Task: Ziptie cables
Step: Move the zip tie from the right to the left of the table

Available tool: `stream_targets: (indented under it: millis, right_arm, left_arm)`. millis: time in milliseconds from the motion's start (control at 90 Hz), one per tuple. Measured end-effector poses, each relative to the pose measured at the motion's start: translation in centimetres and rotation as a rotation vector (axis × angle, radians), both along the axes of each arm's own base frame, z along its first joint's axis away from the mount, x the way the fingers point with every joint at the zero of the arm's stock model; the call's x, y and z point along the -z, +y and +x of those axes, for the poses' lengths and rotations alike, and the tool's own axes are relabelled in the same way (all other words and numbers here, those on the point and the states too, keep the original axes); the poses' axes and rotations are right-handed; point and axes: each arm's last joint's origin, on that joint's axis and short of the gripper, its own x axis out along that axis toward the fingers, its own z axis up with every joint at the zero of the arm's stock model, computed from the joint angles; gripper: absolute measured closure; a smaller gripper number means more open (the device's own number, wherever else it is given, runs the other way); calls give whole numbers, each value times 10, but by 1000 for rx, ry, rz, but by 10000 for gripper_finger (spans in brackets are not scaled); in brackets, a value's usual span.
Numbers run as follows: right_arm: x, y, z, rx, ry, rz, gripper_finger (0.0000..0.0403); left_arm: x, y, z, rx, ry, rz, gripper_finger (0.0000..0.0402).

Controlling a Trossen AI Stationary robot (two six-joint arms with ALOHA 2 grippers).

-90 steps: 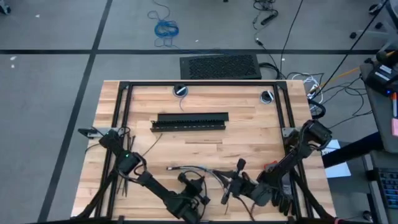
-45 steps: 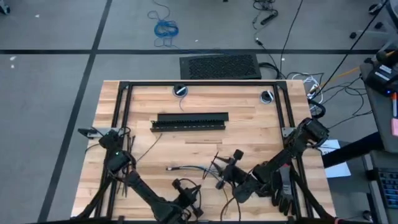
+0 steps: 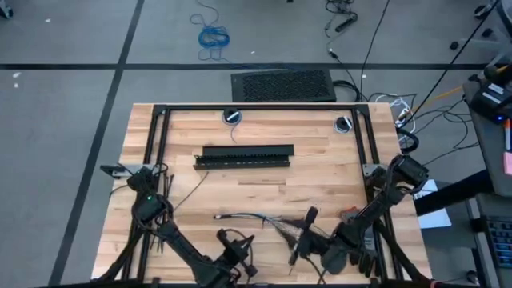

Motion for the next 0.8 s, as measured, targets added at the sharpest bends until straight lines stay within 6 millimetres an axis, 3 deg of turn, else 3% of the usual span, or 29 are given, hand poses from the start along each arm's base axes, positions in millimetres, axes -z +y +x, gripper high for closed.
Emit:
stream_targets:
  millis: [156,489,600,800]
  right_arm:
    - [-8,16,-4,-335,-22,47,254]
    - [-23,27,-12,-459,-143,59,248]
    - [-29,22,-11,-324,-195,95,252]
    - [-29,7,-15,221,-176,80,258]
  left_arm:
    - [0,1,-1,-3,3,4,401]
    - [-26,2,-20,7,88,-24,401]
    - [-42,-2,-33,11,4,-10,401]
    - [-66,-1,-63,18,-19,29,401]
